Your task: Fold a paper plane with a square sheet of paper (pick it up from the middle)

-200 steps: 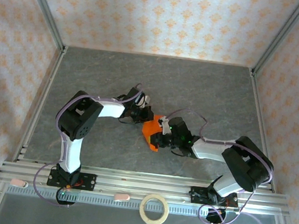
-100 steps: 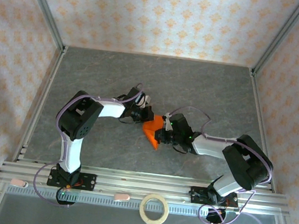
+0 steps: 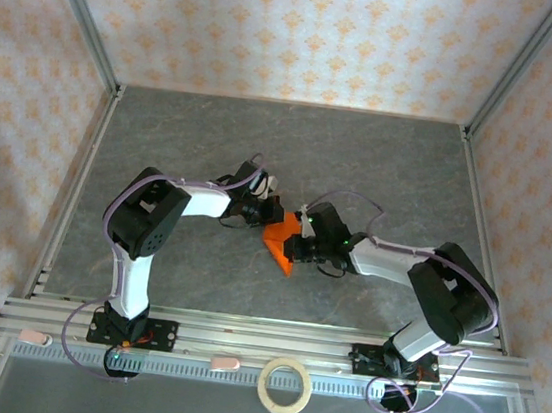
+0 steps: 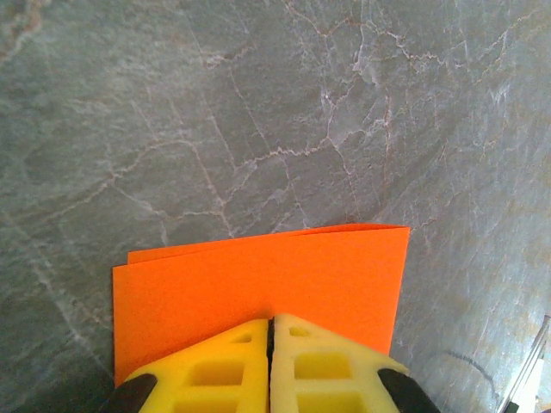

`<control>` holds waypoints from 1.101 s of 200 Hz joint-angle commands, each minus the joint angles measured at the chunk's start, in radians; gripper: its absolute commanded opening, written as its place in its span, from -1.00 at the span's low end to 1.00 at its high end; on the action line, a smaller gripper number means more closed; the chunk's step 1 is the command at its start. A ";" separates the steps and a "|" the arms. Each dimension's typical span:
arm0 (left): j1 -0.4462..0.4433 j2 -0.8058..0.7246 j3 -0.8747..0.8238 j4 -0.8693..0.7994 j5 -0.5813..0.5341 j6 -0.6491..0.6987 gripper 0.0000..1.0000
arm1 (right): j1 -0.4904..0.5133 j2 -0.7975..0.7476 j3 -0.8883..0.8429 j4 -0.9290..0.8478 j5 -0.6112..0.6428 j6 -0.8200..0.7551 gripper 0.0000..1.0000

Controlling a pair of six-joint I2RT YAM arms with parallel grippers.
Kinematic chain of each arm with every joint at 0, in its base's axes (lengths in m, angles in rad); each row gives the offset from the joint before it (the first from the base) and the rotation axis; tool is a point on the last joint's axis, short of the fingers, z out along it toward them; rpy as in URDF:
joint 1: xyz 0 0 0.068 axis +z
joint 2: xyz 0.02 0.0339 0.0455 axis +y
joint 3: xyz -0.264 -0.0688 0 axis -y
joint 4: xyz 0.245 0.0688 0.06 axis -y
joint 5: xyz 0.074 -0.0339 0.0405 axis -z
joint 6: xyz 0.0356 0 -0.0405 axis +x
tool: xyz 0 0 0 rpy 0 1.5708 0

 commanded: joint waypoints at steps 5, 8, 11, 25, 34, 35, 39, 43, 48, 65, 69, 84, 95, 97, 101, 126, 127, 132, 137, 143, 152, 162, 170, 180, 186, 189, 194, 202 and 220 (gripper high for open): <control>-0.006 0.004 -0.026 -0.065 -0.052 0.003 -0.83 | -0.014 0.026 0.047 -0.115 -0.036 -0.036 -0.94; -0.006 0.004 -0.025 -0.066 -0.052 0.003 -0.84 | -0.015 0.029 0.052 -0.125 -0.042 -0.039 -0.94; -0.007 0.005 -0.025 -0.067 -0.051 0.005 -0.84 | -0.016 0.033 0.057 -0.135 -0.044 -0.040 -0.94; -0.006 0.004 -0.026 -0.070 -0.052 0.008 -0.84 | -0.016 0.046 0.079 -0.178 -0.050 -0.048 -0.93; -0.006 0.005 -0.026 -0.071 -0.052 0.010 -0.84 | -0.016 0.052 0.088 -0.196 -0.060 -0.057 -0.93; -0.006 0.005 -0.026 -0.071 -0.052 0.010 -0.84 | -0.016 0.052 0.088 -0.197 -0.061 -0.058 -0.93; -0.006 0.006 -0.026 -0.072 -0.052 0.011 -0.84 | -0.016 0.054 0.090 -0.200 -0.065 -0.060 -0.93; -0.006 0.007 -0.026 -0.071 -0.052 0.011 -0.84 | -0.016 0.055 0.091 -0.204 -0.069 -0.062 -0.93; -0.006 0.007 -0.026 -0.071 -0.050 0.011 -0.84 | -0.016 0.056 0.094 -0.209 -0.070 -0.064 -0.92; -0.007 0.008 -0.026 -0.071 -0.048 0.012 -0.84 | -0.016 0.053 0.099 -0.220 -0.067 -0.066 -0.91; -0.006 0.009 -0.025 -0.073 -0.047 0.013 -0.84 | -0.017 0.052 0.100 -0.224 -0.061 -0.065 -0.91; -0.006 0.007 -0.026 -0.075 -0.049 0.014 -0.83 | -0.018 0.047 0.108 -0.238 -0.029 -0.060 -0.91; -0.006 0.007 -0.026 -0.075 -0.050 0.016 -0.83 | -0.017 0.045 0.113 -0.241 -0.011 -0.055 -0.91; -0.006 0.007 -0.026 -0.077 -0.050 0.016 -0.84 | -0.017 0.043 0.113 -0.239 -0.008 -0.053 -0.91; -0.006 0.008 -0.025 -0.078 -0.052 0.016 -0.84 | -0.017 0.043 0.114 -0.237 0.001 -0.049 -0.91; -0.006 0.007 -0.025 -0.083 -0.055 0.020 -0.84 | -0.016 0.036 0.115 -0.221 0.025 -0.035 -0.92; -0.006 0.007 -0.025 -0.082 -0.055 0.020 -0.84 | -0.017 0.036 0.116 -0.220 0.027 -0.035 -0.92; -0.007 0.008 -0.026 -0.080 -0.054 0.019 -0.84 | -0.017 0.036 0.117 -0.219 0.034 -0.032 -0.92; -0.006 0.007 -0.026 -0.081 -0.053 0.019 -0.84 | -0.016 0.035 0.118 -0.216 0.042 -0.030 -0.92; -0.006 0.008 -0.026 -0.081 -0.053 0.019 -0.84 | -0.017 0.037 0.117 -0.213 0.051 -0.026 -0.93; -0.006 0.007 -0.026 -0.081 -0.054 0.018 -0.84 | -0.017 0.040 0.120 -0.210 0.060 -0.024 -0.93; -0.006 0.007 -0.026 -0.081 -0.053 0.019 -0.84 | -0.017 0.048 0.123 -0.212 0.066 -0.023 -0.93; -0.006 0.008 -0.026 -0.080 -0.053 0.019 -0.84 | -0.016 0.054 0.128 -0.214 0.070 -0.021 -0.93; -0.007 0.006 -0.026 -0.081 -0.053 0.020 -0.84 | -0.017 0.060 0.133 -0.218 0.078 -0.019 -0.93; -0.006 0.006 -0.025 -0.082 -0.053 0.020 -0.84 | -0.017 0.063 0.134 -0.219 0.080 -0.020 -0.93; -0.007 0.005 -0.025 -0.082 -0.053 0.020 -0.84 | -0.016 0.064 0.135 -0.221 0.080 -0.019 -0.93; -0.007 0.004 -0.028 -0.082 -0.053 0.020 -0.84 | -0.017 0.067 0.136 -0.223 0.081 -0.019 -0.93; -0.007 0.002 -0.028 -0.082 -0.053 0.020 -0.83 | -0.017 0.068 0.140 -0.226 0.084 -0.019 -0.93; -0.006 0.001 -0.027 -0.082 -0.053 0.020 -0.84 | -0.017 0.068 0.143 -0.230 0.092 -0.019 -0.93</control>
